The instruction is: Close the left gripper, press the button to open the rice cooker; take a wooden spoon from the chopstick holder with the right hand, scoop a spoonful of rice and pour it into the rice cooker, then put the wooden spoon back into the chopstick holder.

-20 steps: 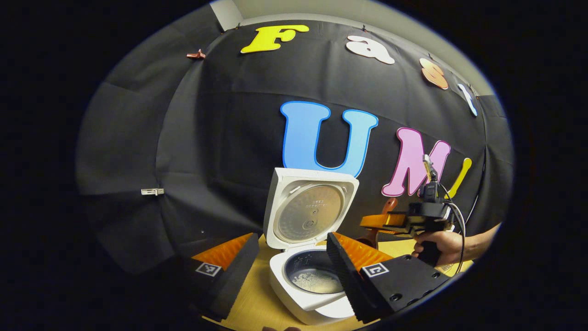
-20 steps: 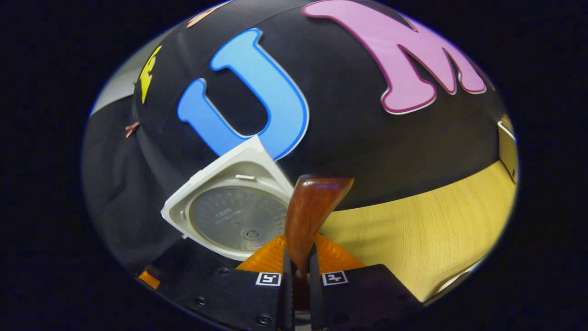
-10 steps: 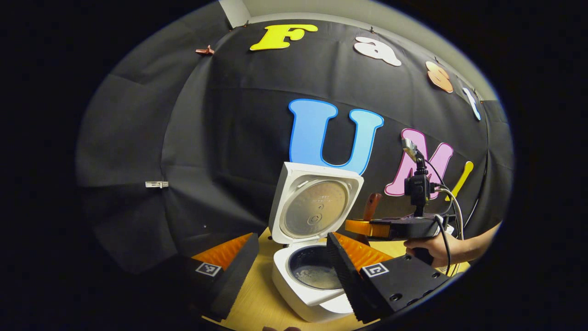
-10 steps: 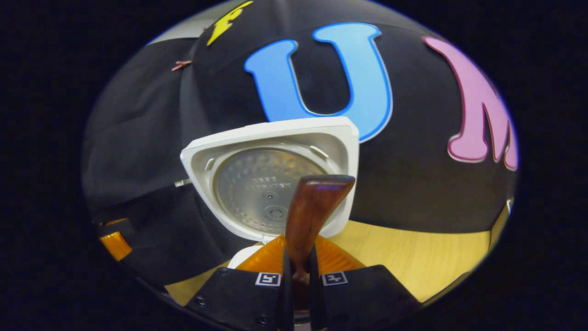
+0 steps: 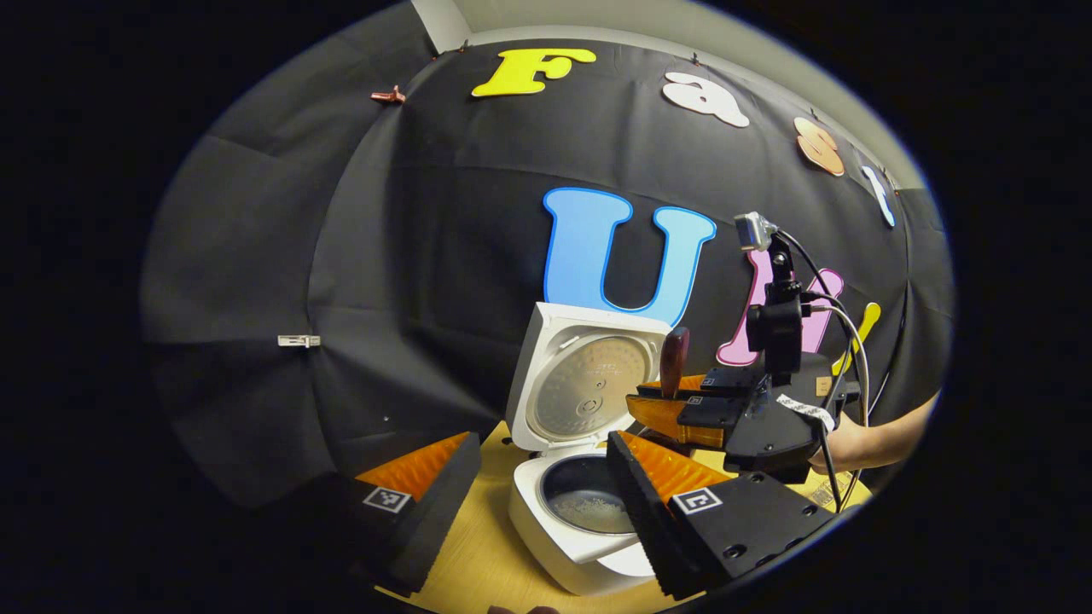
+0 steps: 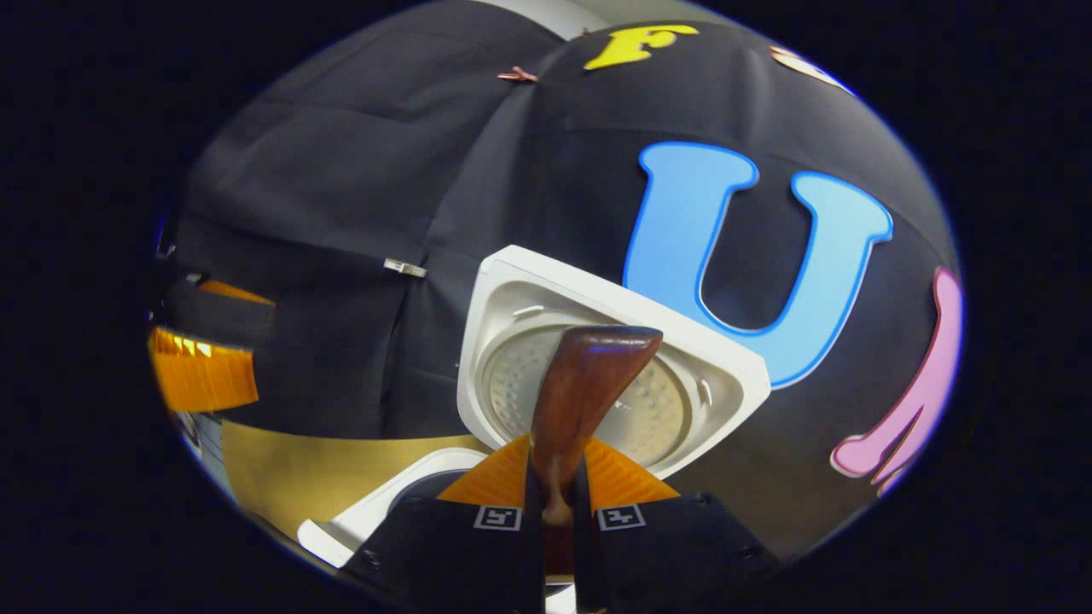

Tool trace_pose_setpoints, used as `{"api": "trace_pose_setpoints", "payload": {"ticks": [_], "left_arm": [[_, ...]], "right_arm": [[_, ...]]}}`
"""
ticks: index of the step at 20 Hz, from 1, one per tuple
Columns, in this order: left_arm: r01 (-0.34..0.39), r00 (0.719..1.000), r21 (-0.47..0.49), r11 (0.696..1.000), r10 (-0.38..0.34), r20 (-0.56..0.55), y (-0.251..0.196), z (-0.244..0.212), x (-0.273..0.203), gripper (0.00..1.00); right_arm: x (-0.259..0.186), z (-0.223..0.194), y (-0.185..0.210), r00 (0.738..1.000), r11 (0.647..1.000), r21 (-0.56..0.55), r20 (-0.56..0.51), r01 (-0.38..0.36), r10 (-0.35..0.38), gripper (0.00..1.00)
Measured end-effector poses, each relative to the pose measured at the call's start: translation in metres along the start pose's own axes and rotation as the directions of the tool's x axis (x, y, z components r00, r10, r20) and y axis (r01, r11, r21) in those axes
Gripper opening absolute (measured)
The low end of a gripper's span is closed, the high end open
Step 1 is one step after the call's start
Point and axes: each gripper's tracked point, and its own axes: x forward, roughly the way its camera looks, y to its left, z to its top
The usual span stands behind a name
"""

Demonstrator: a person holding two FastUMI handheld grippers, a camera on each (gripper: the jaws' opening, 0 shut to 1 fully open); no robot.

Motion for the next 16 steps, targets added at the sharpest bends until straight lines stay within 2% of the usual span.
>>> {"api": "trace_pose_setpoints", "payload": {"ticks": [3,4,5,6,8,9,13,16], "left_arm": [[-0.003,1.000,0.003,1.000,0.003,-0.002,0.000,0.000,-0.002,0.95],[-0.006,1.000,0.004,1.000,0.006,-0.004,-0.001,0.000,-0.003,0.95],[-0.008,1.000,0.008,1.000,0.008,-0.006,-0.002,0.000,-0.005,0.95],[-0.010,1.000,0.010,1.000,0.010,-0.007,-0.003,0.000,-0.006,0.95],[-0.013,1.000,0.012,1.000,0.013,-0.005,-0.004,0.001,-0.009,0.95],[-0.016,1.000,0.013,1.000,0.016,-0.006,-0.004,0.001,-0.010,0.95],[-0.021,1.000,0.015,1.000,0.021,-0.006,-0.009,0.002,-0.013,0.95],[-0.011,1.000,0.015,1.000,0.011,-0.005,-0.019,0.003,-0.011,0.95]], "right_arm": [[0.000,0.002,0.010,1.000,0.992,-0.123,0.014,-0.008,0.010,0.17],[0.001,-0.004,0.013,1.000,0.994,-0.106,-0.001,-0.023,0.023,0.17],[0.002,-0.014,0.011,0.999,0.995,0.095,-0.028,-0.023,0.025,0.17],[0.002,-0.024,-0.003,0.998,0.939,0.343,-0.057,0.018,0.002,0.17],[0.000,-0.034,-0.023,0.997,0.803,0.593,-0.073,0.055,-0.014,0.17],[-0.001,-0.040,-0.030,0.997,0.732,0.679,-0.071,0.055,-0.010,0.17],[-0.005,-0.060,-0.057,0.997,0.492,0.867,-0.053,0.072,-0.052,0.17],[-0.030,-0.061,-0.085,0.997,0.297,0.955,0.006,0.019,-0.083,0.17]]}}
